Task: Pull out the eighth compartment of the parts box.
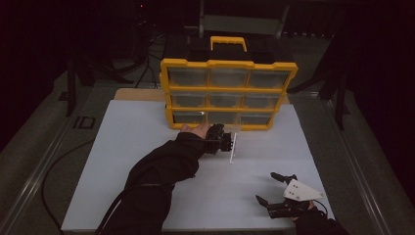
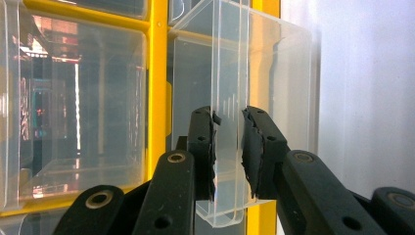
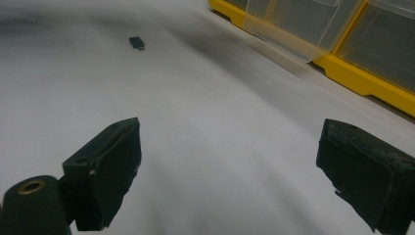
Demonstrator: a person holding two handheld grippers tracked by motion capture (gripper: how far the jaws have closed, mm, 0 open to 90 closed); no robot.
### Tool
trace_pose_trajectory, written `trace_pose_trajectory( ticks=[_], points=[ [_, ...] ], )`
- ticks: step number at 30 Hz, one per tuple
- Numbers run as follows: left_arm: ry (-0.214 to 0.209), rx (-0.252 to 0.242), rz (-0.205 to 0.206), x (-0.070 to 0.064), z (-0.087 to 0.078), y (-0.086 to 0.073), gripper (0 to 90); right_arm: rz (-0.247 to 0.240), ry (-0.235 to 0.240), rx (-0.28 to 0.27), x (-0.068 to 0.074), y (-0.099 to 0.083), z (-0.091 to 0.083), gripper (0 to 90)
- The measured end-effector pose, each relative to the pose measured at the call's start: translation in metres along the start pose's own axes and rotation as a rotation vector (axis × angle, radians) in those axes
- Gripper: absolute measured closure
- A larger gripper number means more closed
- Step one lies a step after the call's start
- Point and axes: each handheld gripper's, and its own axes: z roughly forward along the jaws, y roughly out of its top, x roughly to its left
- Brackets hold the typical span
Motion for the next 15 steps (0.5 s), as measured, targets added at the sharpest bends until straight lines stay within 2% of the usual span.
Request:
trace_pose_trajectory(
  ticks=[2,9,15],
  points=[
    [0.001,-0.006,-0.012,-0.0009,-0.0005,0.0008,74.4,-0.003,0.001,0.000,0.0002,0.0000,0.0000,9.5],
    [-0.007,-0.001,-0.006,-0.0013,-0.0054,0.0038,74.4,-0.002,-0.001,0.000,0.0001,0.0001,-0.0002,9.5],
    [-0.009,-0.006,-0.020,-0.0047,-0.0093,0.0059,74.4,-0.002,-0.002,0.001,0.0001,0.0001,-0.0001,9.5]
  ],
)
